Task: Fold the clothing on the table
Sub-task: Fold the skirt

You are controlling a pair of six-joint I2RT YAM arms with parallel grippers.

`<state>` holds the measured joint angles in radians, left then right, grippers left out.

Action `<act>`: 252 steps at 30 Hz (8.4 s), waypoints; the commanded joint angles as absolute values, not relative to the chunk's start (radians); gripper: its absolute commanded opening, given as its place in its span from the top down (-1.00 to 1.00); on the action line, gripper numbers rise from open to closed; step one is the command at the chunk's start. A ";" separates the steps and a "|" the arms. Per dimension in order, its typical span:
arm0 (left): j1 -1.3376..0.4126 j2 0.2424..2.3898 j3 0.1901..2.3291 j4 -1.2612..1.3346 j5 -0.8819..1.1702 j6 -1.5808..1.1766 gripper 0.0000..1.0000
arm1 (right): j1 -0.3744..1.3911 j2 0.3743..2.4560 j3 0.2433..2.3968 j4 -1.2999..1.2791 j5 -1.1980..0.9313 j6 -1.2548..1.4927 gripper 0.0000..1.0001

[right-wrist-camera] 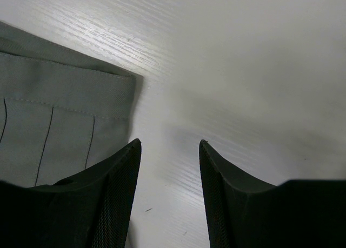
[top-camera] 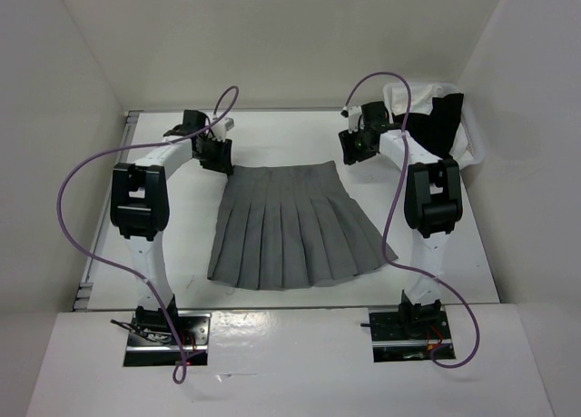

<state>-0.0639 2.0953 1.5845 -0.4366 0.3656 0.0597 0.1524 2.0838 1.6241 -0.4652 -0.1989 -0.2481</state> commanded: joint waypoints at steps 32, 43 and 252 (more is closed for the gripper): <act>-0.072 2.232 1.738 -0.463 0.495 0.143 0.50 | 0.156 2.114 1.696 -0.494 -0.265 -0.273 -0.11; -0.072 2.232 1.720 -0.463 0.514 0.161 0.77 | 0.156 2.167 1.715 -0.494 -0.393 -0.273 -0.18; -0.120 1.309 1.091 -0.489 0.341 0.530 1.00 | 0.230 1.431 1.306 -0.712 -0.439 -0.659 1.00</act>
